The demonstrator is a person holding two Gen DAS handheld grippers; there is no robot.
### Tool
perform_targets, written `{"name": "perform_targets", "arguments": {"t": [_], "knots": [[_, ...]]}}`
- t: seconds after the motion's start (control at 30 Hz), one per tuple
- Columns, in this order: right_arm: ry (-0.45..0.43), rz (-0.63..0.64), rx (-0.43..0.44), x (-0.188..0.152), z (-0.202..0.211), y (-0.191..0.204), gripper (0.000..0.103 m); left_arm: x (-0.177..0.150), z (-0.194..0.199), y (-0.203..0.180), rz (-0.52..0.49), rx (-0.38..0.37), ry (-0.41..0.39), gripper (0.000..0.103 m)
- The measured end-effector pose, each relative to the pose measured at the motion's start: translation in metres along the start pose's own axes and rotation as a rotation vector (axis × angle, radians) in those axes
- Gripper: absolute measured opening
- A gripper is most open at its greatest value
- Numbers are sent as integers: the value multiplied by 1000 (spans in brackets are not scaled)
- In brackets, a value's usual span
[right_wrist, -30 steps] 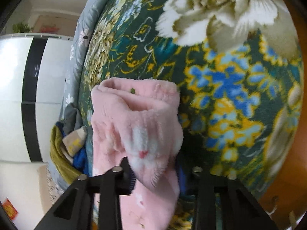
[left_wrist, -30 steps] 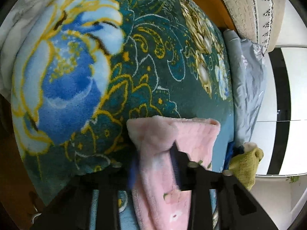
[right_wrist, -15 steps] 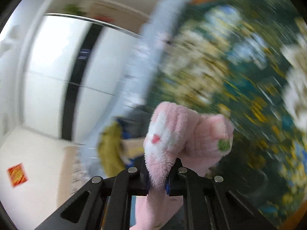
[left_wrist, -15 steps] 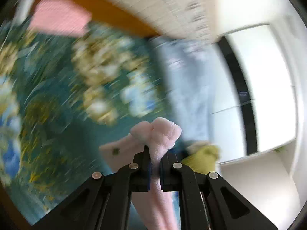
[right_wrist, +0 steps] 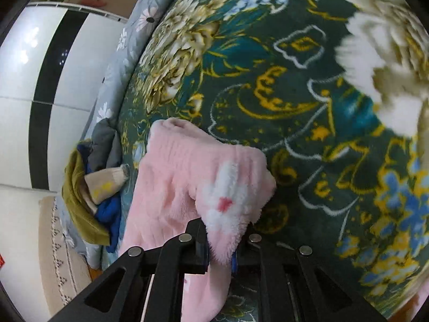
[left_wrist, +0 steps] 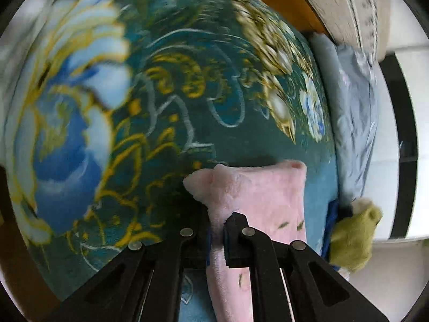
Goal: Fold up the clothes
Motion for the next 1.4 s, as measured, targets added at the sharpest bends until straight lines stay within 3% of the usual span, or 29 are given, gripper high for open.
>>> {"name": "perform_targets", "arguments": {"t": [0.23,0.43,0.63,0.77,0.87,0.93,1.0,1.13,1.27,1.4], "knots": [[13,56,-55,-1,3,8,12,-28,-45,62,105,154,99,7],[23,30,-62,-5,7,-3,12,-26,-45,57,90,188,118,7],[37,63,-90,-4,18,1,28,-24,-39,49,60,194,120,7],[-5,62,-93,2,43,-5,47,-23,-34,47,66,183,112,7],[-76,84,-133,8,63,-2,47,-24,-31,45,70,178,108,7],[-181,129,-176,12,82,12,47,-25,-31,47,77,178,110,7],[-233,168,-144,10,92,32,47,-26,-32,48,88,178,110,7],[-110,271,-74,-11,59,72,47,-29,-35,51,110,176,111,7],[31,376,-80,-31,7,96,47,-30,-35,53,116,170,115,7],[12,388,-149,-10,-22,102,47,-27,-36,52,84,171,128,7]]}}
Point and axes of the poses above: each gripper's, at about its wrist camera, not at the fingertips, and z roughly against the way its jaws point, y to its left, x to its top, the point moved 5 cm from there along -z, roughly the way its jaws point, and after that the axes turned 10 degrees about -z, right-handed, at the moved point
